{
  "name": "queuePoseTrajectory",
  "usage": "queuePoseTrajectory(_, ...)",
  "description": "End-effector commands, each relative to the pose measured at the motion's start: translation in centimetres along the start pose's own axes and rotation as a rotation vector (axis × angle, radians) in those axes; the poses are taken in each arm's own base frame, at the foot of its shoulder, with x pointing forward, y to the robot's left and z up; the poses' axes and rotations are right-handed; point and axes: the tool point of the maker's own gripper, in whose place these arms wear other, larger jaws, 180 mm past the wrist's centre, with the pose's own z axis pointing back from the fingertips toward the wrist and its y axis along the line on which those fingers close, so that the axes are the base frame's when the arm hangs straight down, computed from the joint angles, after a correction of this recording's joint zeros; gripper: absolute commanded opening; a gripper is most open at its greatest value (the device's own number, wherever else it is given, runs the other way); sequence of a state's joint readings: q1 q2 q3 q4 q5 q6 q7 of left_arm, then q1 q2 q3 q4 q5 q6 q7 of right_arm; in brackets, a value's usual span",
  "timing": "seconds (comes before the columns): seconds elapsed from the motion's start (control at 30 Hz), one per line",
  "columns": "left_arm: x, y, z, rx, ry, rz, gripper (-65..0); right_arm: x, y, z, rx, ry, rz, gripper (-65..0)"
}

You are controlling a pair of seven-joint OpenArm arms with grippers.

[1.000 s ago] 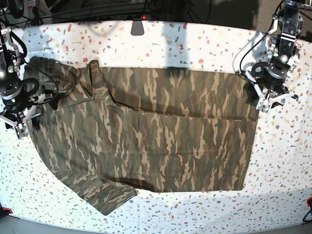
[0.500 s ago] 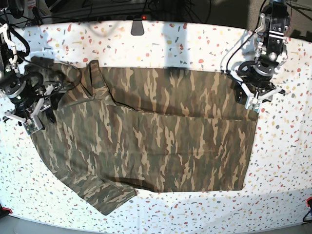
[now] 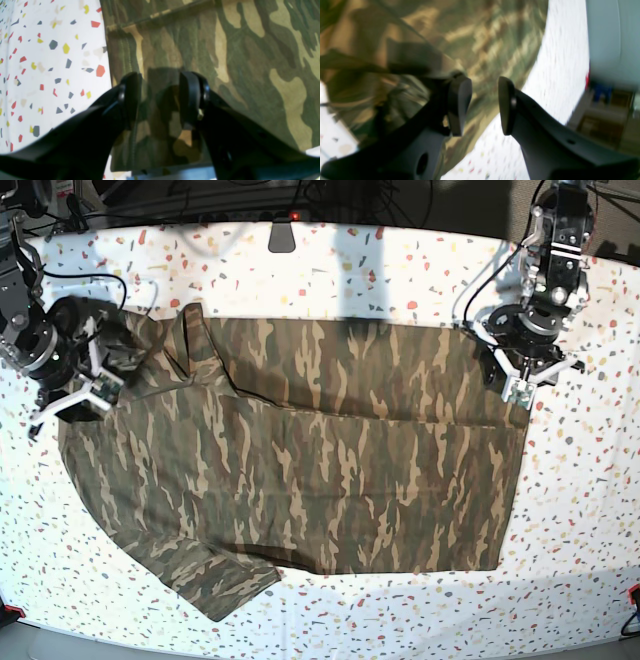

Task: Fold the T-shirt properly
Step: 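Move the right gripper to the sleeve beside it and grasp it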

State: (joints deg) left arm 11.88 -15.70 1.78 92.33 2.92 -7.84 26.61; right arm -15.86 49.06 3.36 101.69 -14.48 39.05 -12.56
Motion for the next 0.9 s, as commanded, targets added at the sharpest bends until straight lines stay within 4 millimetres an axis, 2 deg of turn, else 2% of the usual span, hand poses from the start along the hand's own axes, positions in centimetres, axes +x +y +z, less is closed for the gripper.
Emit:
queuePoseTrajectory(0.0,1.3,0.8,0.1,0.020,-0.042,-0.006,-38.8,0.4,-1.5,0.4,-0.032,-0.017,0.051,-42.5)
queuePoseTrajectory(0.23,1.4,0.8,0.1,0.020,-0.046,-0.006,-38.8,-0.1,-1.7,0.3,-0.055,0.020,0.226,-42.5)
queuePoseTrajectory(0.37,1.4,0.8,0.1,0.020,-0.045,-0.006,-38.8,0.9,-1.3,0.3,-0.040,-0.040,0.229,-42.5)
queuePoseTrajectory(0.63,1.4,0.8,0.1,0.020,-0.047,-0.006,-38.8,0.5,-1.4,0.3,-0.046,-0.017,0.273,-42.5)
queuePoseTrajectory(0.73,1.4,0.8,0.1,0.020,-0.049,-0.006,-38.8,1.1,-1.3,0.3,-0.041,-0.053,0.273,-42.5)
queuePoseTrajectory(0.87,1.8,0.8,0.1,0.020,-0.068,-0.005,-38.8,2.3,0.2,0.6,0.001,-0.138,0.275,-42.5)
